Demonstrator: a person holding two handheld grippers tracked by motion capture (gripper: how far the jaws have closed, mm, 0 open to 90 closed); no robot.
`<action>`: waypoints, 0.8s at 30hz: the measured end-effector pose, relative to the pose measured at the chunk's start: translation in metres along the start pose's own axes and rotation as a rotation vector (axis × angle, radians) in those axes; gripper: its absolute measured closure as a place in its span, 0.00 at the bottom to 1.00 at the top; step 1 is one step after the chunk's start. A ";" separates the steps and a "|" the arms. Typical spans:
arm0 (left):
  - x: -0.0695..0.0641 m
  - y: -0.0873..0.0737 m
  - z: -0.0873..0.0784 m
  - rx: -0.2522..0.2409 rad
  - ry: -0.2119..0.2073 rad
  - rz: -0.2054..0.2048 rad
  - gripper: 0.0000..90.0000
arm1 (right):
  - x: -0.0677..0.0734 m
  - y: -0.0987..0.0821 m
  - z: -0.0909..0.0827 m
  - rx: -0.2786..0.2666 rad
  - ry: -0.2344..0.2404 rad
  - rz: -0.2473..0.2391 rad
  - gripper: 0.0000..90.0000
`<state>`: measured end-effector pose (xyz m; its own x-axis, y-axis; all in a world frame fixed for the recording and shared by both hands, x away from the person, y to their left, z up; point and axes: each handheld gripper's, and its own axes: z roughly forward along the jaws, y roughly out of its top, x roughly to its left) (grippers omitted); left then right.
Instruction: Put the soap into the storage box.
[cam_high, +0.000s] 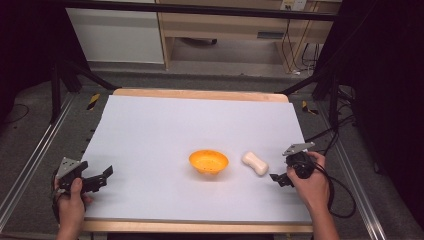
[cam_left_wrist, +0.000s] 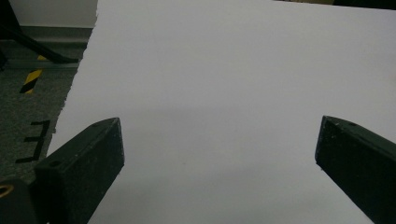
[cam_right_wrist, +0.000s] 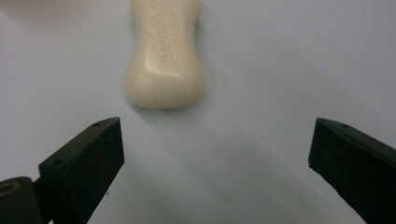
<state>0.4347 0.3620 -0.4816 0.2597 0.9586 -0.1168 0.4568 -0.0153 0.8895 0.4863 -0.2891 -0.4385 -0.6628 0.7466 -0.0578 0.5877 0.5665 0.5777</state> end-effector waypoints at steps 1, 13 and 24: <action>0.000 0.000 0.000 0.000 0.000 0.000 0.01 | 0.001 0.003 0.001 0.005 0.002 -0.006 0.04; 0.000 0.000 0.000 0.000 -0.002 -0.002 0.01 | 0.007 0.035 0.006 0.061 0.009 -0.074 0.02; 0.000 0.000 0.000 0.000 0.004 0.007 0.01 | 0.015 0.058 0.015 0.122 0.022 -0.110 0.01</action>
<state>0.4347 0.3618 -0.4816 0.2594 0.9596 -0.1086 0.4550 -0.0222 0.8902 0.5174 -0.2392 -0.4179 -0.7357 0.6703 -0.0969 0.5617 0.6838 0.4657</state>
